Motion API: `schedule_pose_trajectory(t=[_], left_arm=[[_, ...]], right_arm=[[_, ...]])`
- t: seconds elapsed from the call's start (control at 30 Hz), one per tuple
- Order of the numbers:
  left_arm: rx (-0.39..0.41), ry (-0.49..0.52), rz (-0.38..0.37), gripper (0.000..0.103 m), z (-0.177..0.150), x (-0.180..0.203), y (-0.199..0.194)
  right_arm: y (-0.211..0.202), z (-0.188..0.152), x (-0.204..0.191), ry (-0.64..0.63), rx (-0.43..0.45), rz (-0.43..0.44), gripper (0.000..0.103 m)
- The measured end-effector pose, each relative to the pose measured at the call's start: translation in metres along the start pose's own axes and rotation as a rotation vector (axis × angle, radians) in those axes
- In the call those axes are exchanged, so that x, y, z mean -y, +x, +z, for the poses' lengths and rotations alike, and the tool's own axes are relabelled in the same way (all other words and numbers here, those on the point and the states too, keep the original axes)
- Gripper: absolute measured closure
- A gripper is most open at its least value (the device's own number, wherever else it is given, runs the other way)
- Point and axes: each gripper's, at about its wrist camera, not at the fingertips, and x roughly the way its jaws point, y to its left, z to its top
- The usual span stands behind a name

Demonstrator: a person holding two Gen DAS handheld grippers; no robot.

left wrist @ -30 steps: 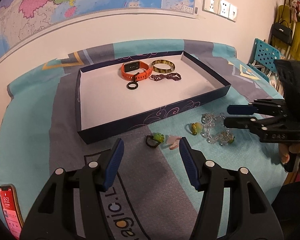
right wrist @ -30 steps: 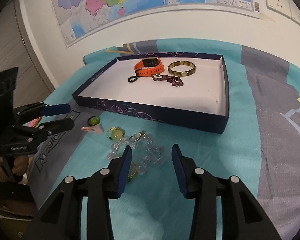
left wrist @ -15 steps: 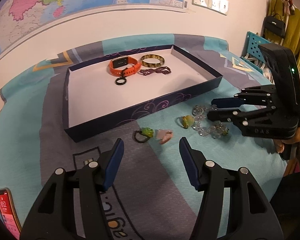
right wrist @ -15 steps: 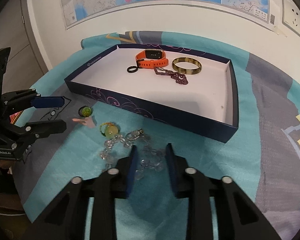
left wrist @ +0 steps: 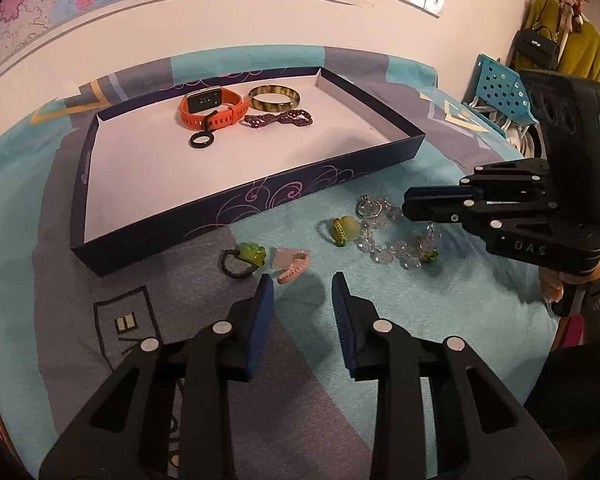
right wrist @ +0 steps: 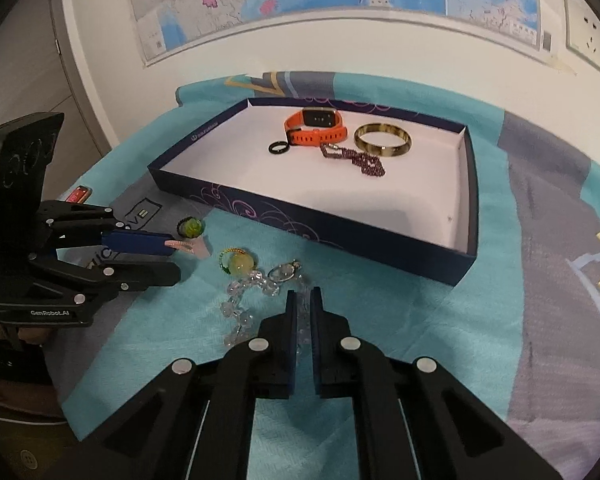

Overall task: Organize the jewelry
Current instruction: 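Grasp the pink clip with the left tool while the right tool grasps the clear crystal bracelet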

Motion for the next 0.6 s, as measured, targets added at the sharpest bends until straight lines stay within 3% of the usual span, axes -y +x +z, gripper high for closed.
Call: schedule_pose_trajectory(t=[0.1,0.33,0.37,0.4,0.43,0.6], left_arm=[[0.0,0.004,0.012,0.074,0.002,0.001,0.001],[-0.004,0.013,0.026,0.074,0.009,0.0,0.007],[-0.005,0.017,0.026,0.075,0.01,0.001,0.008],[-0.006,0.02,0.027,0.077,0.01,0.002,0.008],[-0.008,0.023,0.031,0.081,0.011,0.002,0.009],[-0.018,0.027,0.042,0.089,0.01,0.004,0.013]], right_arm=[[-0.003,0.001,0.001,0.01,0.014,0.019,0.103],[-0.012,0.004,0.005,0.039,0.048,0.041,0.102],[-0.01,0.004,0.01,0.062,0.039,0.058,0.097],[-0.008,0.003,0.012,0.07,0.026,0.063,0.083],[-0.006,0.002,0.012,0.064,0.023,0.045,0.075],[0.01,-0.003,0.002,-0.018,-0.028,-0.027,0.07]])
